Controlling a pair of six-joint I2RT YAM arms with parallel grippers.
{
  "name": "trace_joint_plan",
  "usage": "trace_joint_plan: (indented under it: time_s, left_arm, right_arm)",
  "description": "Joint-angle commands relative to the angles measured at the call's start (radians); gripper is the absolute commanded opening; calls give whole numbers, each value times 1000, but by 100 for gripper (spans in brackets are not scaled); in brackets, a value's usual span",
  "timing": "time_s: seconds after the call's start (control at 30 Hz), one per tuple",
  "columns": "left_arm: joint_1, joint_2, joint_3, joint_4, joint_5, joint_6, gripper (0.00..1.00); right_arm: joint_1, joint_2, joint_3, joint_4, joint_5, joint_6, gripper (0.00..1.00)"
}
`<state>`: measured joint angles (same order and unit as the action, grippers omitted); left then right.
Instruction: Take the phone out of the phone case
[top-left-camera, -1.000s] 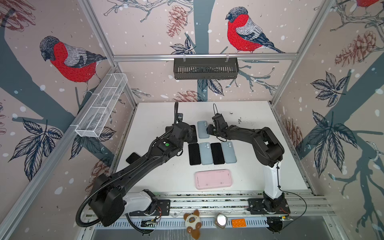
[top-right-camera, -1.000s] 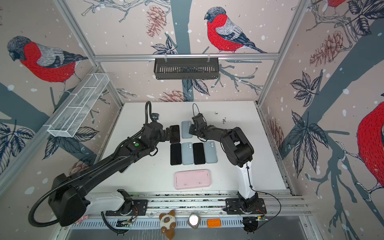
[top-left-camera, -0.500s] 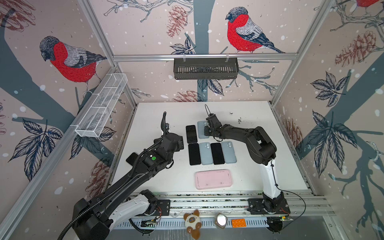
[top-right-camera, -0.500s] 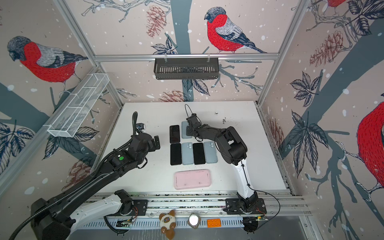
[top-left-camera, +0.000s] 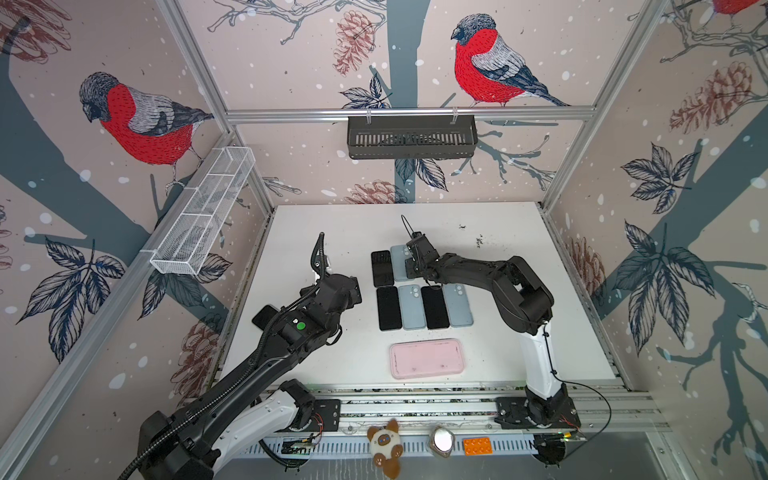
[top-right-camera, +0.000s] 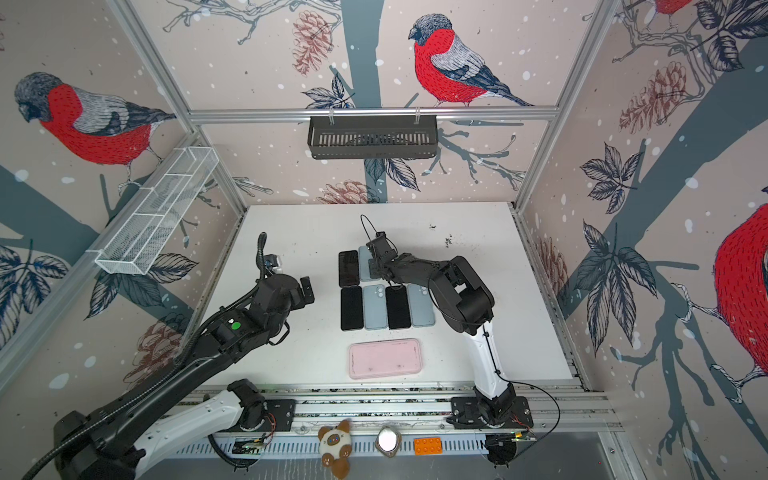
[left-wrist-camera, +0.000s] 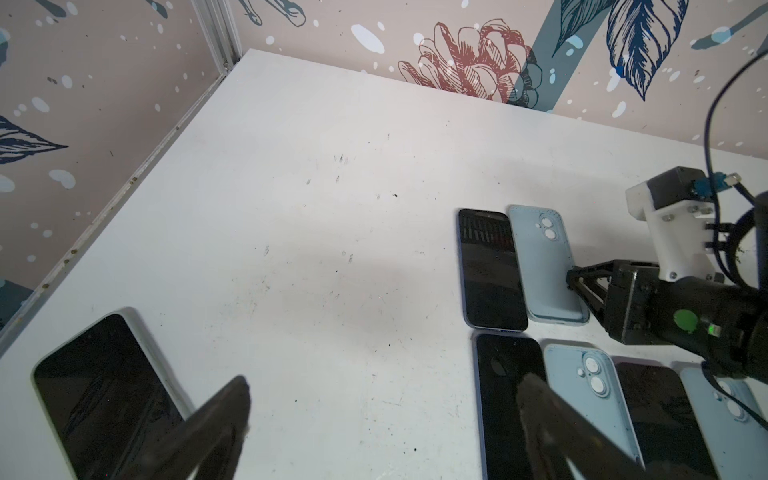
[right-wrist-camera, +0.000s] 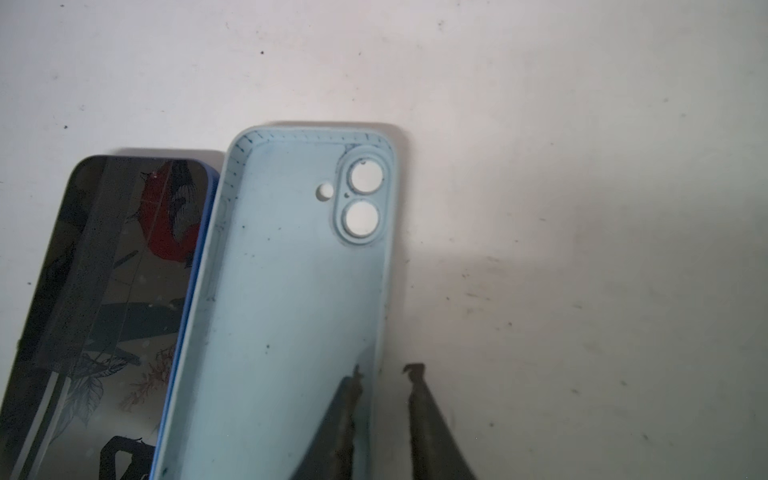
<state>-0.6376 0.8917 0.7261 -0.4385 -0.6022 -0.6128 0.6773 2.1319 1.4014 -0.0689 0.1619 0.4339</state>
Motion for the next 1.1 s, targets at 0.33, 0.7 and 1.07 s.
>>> trace_joint_plan:
  time_s: [0.33,0.7,1.07]
  left_arm:
    - [457,-30,-120,-66,139,-290,99]
    - [808,74,-209,-85,340,-387,99]
    - [969,357,-148,-36,402,-280,99]
  right_arm:
    - [140,-500,-223,122,43,-54,100]
    - [273,-725,-321,76,-27,-84,100]
    - [340,-808,-401,105,-28,-90,100]
